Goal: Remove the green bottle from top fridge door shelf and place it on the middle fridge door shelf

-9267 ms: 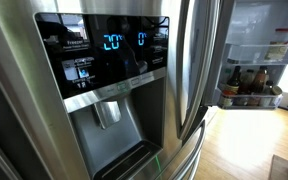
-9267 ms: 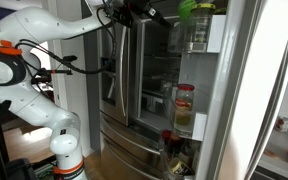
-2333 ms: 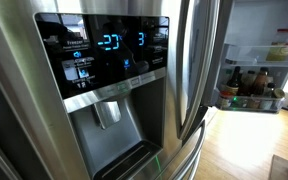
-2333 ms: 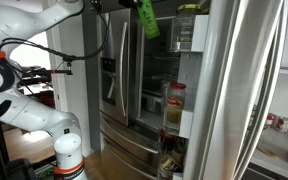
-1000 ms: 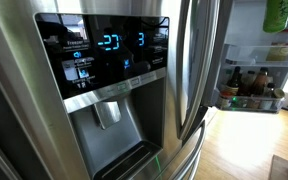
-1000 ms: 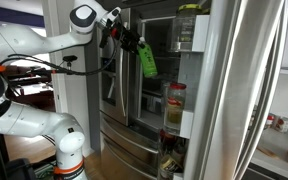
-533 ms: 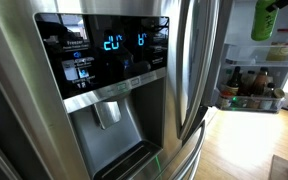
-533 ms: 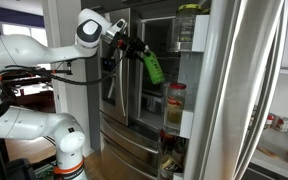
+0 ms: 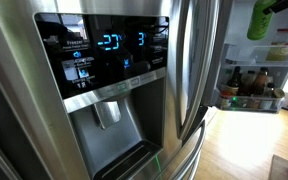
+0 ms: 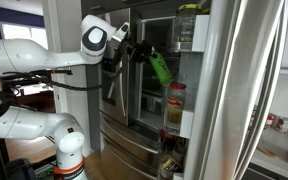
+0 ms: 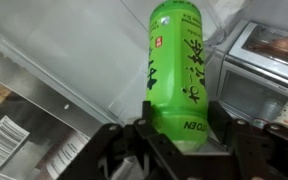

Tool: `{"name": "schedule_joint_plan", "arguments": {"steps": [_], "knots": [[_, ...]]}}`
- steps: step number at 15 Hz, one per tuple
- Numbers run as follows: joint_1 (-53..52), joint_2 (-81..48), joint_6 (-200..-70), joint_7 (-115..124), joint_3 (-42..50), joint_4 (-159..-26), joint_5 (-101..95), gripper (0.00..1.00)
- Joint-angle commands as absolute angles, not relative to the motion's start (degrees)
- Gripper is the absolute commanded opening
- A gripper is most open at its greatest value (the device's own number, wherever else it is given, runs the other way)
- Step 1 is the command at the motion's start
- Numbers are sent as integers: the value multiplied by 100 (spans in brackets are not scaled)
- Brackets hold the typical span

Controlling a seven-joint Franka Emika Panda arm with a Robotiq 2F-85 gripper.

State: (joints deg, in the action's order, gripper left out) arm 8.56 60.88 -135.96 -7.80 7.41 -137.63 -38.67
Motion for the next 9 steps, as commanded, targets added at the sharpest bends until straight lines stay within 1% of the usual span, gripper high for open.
{"name": "schedule_joint_plan", "arguments": {"steps": [1, 9], "knots": [[1123, 6078, -13765, -582, 874, -13886, -3826, 33], [1628, 5834, -13707, 269, 843, -13829, -3651, 33]]}}
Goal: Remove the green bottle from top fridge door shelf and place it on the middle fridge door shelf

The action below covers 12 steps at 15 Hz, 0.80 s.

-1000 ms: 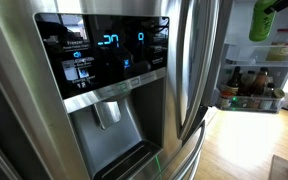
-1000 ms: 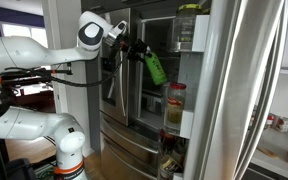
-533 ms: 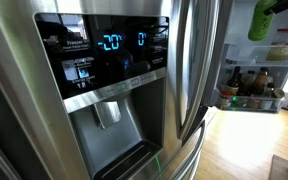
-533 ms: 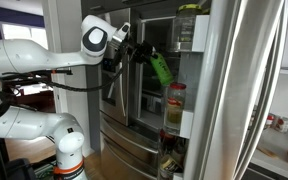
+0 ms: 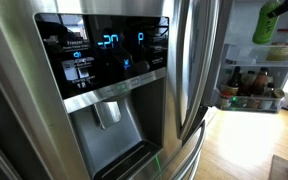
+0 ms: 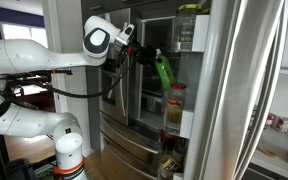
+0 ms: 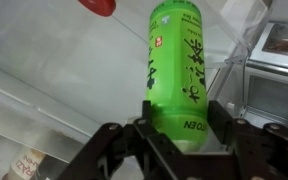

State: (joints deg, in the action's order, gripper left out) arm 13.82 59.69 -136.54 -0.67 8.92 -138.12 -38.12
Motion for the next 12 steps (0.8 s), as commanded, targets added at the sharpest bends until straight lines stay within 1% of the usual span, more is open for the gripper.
{"name": "schedule_joint_plan", "arguments": {"steps": [1, 12], "knots": [[1708, 5806, -13687, 413, 820, -13849, -3627, 33], [2482, 5287, -13104, 1790, 326, -13686, -2896, 33]]}}
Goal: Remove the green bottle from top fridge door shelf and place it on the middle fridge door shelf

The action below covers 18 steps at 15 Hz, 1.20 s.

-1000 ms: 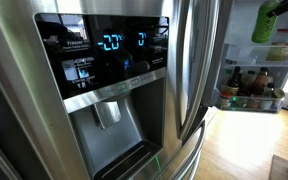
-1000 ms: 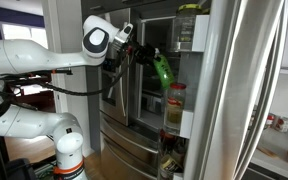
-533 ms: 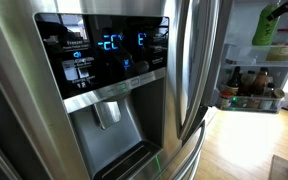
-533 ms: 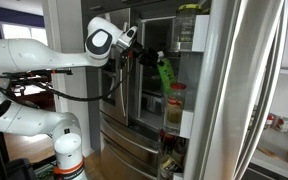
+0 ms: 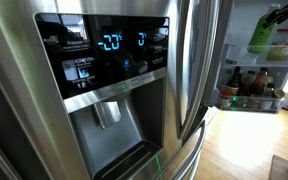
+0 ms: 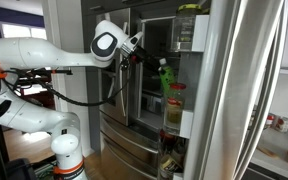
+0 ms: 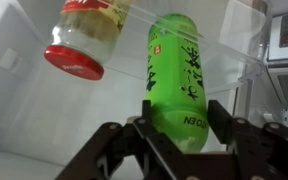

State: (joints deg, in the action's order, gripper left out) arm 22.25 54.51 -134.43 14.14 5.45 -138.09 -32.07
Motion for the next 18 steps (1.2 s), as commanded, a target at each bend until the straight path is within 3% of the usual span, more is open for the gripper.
{"name": "schedule_joint_plan", "arguments": {"steps": [1, 18], "knots": [[2552, 5232, -13037, 1929, 268, -13655, -2813, 33], [2891, 4255, -12035, 4286, -52, -12691, -2149, 33]]}}
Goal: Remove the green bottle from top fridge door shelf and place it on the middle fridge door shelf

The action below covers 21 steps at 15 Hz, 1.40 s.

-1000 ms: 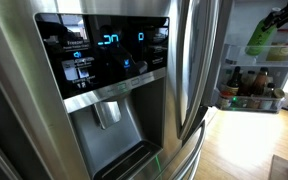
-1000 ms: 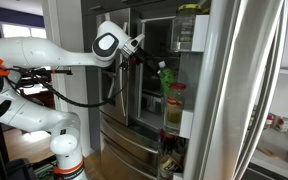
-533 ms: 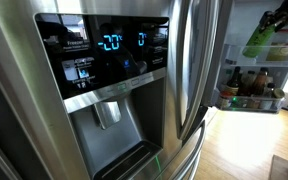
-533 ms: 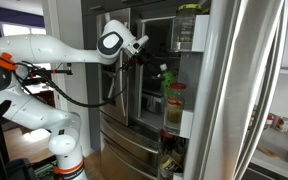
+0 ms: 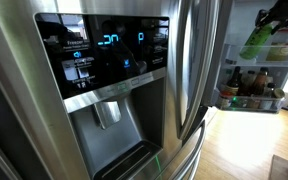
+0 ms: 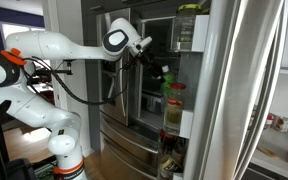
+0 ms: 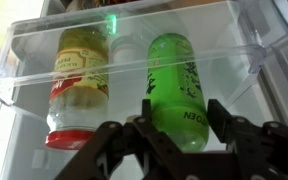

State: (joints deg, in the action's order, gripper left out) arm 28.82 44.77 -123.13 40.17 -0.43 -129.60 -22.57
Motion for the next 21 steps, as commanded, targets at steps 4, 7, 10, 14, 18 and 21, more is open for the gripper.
{"name": "schedule_joint_plan", "arguments": {"steps": [4, 7, 10, 14, 18, 21], "knots": [[2851, 4050, -11852, 4517, 29, -12425, -2178, 33], [2818, 3930, -11768, 4627, 72, -12305, -2196, 33], [2797, 3860, -11700, 4715, 82, -12259, -2235, 43], [2766, 3789, -11655, 4787, 90, -12247, -2256, 88], [2750, 3742, -11659, 4795, 109, -12194, -2255, 100], [2689, 3777, -11578, 4689, 92, -12156, -2260, 100]]}}
